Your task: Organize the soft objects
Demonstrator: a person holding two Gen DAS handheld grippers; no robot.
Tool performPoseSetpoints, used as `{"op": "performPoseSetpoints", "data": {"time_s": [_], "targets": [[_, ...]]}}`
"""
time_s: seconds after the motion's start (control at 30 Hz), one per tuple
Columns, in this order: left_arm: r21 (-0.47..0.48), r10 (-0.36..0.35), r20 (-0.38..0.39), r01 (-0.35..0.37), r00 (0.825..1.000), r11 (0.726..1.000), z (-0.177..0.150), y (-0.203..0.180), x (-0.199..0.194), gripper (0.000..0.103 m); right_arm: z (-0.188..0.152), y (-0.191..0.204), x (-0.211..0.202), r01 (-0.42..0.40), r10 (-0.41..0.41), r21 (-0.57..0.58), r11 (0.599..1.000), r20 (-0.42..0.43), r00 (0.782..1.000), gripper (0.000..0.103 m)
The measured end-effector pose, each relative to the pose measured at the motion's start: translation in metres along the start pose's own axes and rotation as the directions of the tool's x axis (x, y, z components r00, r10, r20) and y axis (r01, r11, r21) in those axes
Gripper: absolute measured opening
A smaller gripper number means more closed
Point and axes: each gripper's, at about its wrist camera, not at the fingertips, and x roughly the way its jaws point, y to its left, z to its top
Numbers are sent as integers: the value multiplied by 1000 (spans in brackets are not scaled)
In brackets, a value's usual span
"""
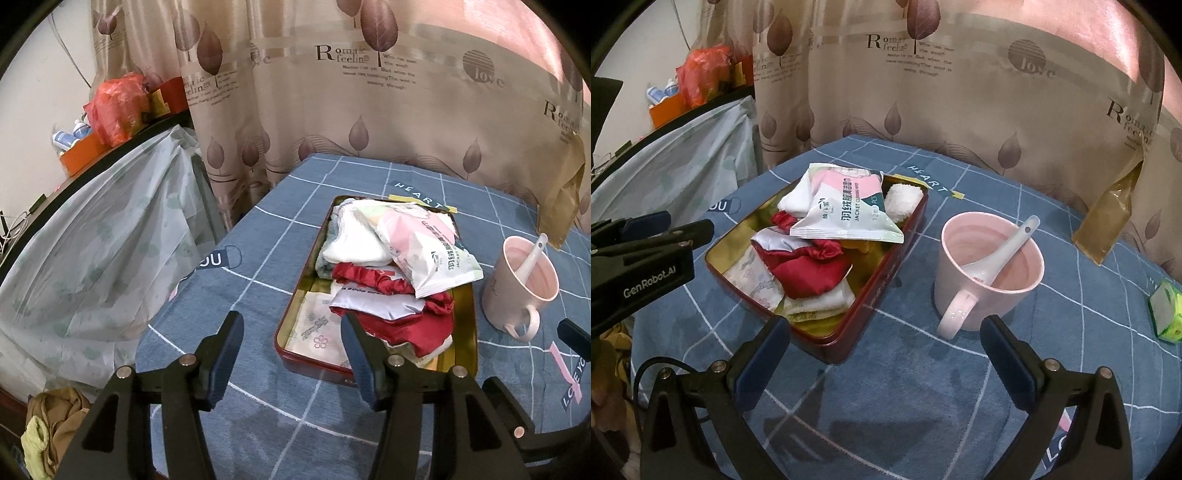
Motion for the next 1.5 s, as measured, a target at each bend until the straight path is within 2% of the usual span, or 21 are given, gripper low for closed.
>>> {"op": "performPoseSetpoints", "data": {"time_s": [1.5], "targets": [[21, -4, -3, 4, 1000, 1000, 0, -11, 3, 56, -5, 6, 6, -12, 11, -15, 1000, -37, 999, 102]]}}
